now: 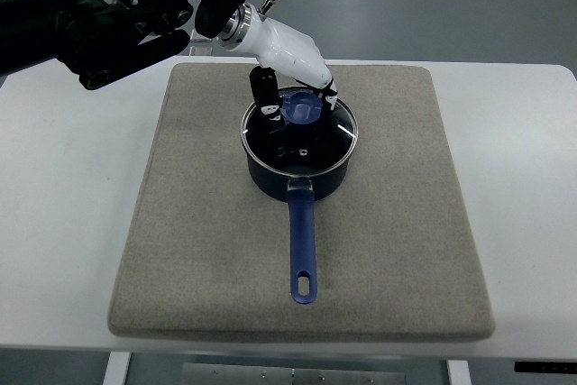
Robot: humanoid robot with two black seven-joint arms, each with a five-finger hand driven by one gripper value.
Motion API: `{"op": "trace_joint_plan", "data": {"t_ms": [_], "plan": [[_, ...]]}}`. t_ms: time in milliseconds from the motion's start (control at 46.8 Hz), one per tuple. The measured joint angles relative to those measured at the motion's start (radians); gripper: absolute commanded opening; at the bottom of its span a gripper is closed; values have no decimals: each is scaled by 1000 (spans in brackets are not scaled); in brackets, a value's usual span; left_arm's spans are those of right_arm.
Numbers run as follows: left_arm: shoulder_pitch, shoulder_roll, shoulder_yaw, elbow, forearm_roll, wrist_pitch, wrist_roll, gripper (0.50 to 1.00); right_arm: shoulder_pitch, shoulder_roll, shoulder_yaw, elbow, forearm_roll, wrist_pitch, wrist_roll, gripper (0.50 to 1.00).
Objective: Open pot lid and place left with left hand
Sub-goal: 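Close the left hand fingers around the blue lid knob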
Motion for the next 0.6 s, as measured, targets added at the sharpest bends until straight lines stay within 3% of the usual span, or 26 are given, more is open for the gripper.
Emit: {"op": "trace_joint_plan", "data": {"t_ms": [128, 278, 428, 534, 599], "plan": [[0, 0, 4, -4, 7, -20, 0, 737, 0, 0, 0, 0, 0, 0, 0, 917], [-4, 0, 4, -3, 10, -57, 0, 662, 0, 0, 0, 0, 0, 0, 0, 917], [-6, 0, 4, -1, 14, -59, 0, 536, 0, 0, 0, 0, 0, 0, 0, 917], [-7, -1, 4, 1, 12, -52, 0, 538, 0, 0, 0, 0, 0, 0, 0, 917], [-6, -1, 1, 2, 4, -46, 0, 500, 0, 0, 0, 0, 0, 0, 0, 917]]}}
